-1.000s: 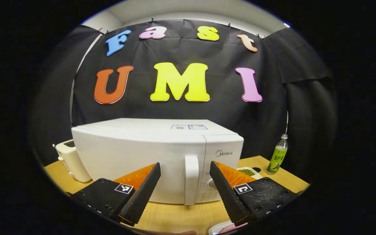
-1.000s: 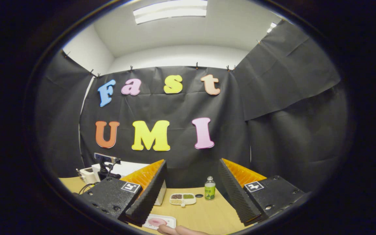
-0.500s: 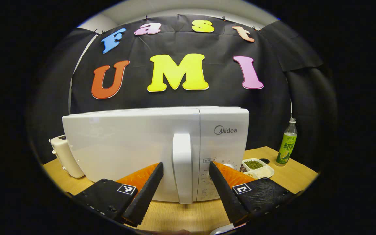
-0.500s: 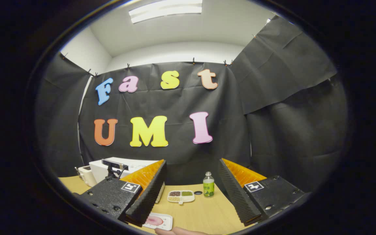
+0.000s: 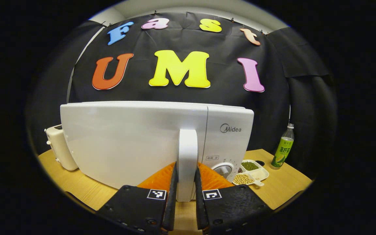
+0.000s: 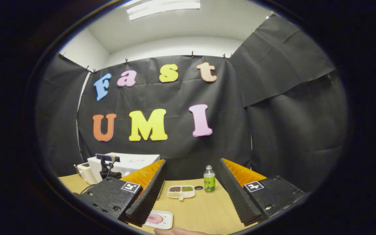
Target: Open the microwave oven with the left hand, put the food in, and close the microwave oven.
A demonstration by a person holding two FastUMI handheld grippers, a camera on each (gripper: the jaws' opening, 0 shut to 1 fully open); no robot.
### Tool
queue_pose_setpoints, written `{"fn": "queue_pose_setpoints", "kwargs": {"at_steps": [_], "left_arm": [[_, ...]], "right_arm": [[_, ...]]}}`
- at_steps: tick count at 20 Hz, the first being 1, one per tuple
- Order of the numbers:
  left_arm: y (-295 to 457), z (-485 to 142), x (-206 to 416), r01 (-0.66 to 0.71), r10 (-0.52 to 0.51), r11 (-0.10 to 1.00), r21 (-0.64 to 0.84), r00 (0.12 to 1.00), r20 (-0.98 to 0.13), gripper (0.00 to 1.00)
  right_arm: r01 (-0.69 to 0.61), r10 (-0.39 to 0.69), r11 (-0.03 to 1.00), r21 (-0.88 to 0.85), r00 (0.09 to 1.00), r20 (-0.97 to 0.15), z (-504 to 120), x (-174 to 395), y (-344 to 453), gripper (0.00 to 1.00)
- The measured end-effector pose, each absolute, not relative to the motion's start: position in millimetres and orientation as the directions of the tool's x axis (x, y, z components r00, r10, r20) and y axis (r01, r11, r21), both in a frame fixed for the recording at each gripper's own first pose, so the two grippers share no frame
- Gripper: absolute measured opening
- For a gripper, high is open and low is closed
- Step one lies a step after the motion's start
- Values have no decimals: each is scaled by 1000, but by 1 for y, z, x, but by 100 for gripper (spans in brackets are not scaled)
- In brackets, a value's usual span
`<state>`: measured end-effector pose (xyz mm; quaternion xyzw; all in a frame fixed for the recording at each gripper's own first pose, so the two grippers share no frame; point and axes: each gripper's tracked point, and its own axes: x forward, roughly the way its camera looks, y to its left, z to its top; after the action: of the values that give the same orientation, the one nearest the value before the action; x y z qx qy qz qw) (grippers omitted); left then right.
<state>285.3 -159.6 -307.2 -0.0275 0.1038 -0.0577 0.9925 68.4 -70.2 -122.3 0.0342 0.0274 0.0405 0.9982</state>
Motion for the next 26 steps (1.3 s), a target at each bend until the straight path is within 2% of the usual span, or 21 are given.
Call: {"fn": "queue_pose_setpoints", "kwargs": {"at_steps": [1,6,7,8,13,14,15,17,18,19,21,22,23,24,26], "left_arm": [[-161,-310,289,116,-127,991,-64,970,-206,10],[-161,-310,282,162,-174,984,-74,965,-198,10],[-161,-307,282,168,-180,982,-81,967,-179,10],[-160,-310,279,174,-185,982,-74,964,-192,10],[-161,-306,278,189,-198,980,-67,964,-179,9],[-162,-305,280,187,-196,980,-68,965,-177,10],[-161,-304,284,178,-185,982,-56,967,-173,10],[-159,-306,289,162,-169,985,-53,969,-178,9],[-161,-305,290,151,-164,985,-87,971,-172,10],[-162,-306,291,150,-164,985,-88,970,-179,9],[-159,-306,290,149,-158,987,-61,971,-181,9],[-159,-306,290,145,-152,988,-52,972,-179,9],[-159,-307,291,143,-150,988,-51,972,-181,9],[-158,-305,288,141,-150,988,-60,972,-181,10],[-160,-306,290,138,-150,987,-79,973,-176,9]], "right_arm": [[-81,85,994,69,995,-53,-122,68,-69,92],[-89,92,994,62,994,-54,-126,67,-64,92],[-89,93,994,63,994,-59,-126,68,-64,100],[-93,97,994,62,993,-66,-129,69,-63,92],[-83,87,995,60,994,-68,-134,74,-70,92],[-81,86,995,61,994,-71,-137,74,-71,100],[-85,89,994,63,993,-74,-139,74,-70,92],[-88,93,994,71,993,-78,-142,75,-70,92],[-91,97,993,75,992,-85,-145,77,-69,100],[-96,103,992,80,990,-92,-148,77,-68,92],[-95,103,992,85,990,-101,-152,78,-69,92],[-93,102,992,84,989,-103,-153,79,-70,100],[-92,101,992,84,989,-104,-154,79,-70,92],[-92,100,992,83,989,-104,-154,80,-70,100],[-94,102,993,75,989,-103,-154,80,-70,100]]}}
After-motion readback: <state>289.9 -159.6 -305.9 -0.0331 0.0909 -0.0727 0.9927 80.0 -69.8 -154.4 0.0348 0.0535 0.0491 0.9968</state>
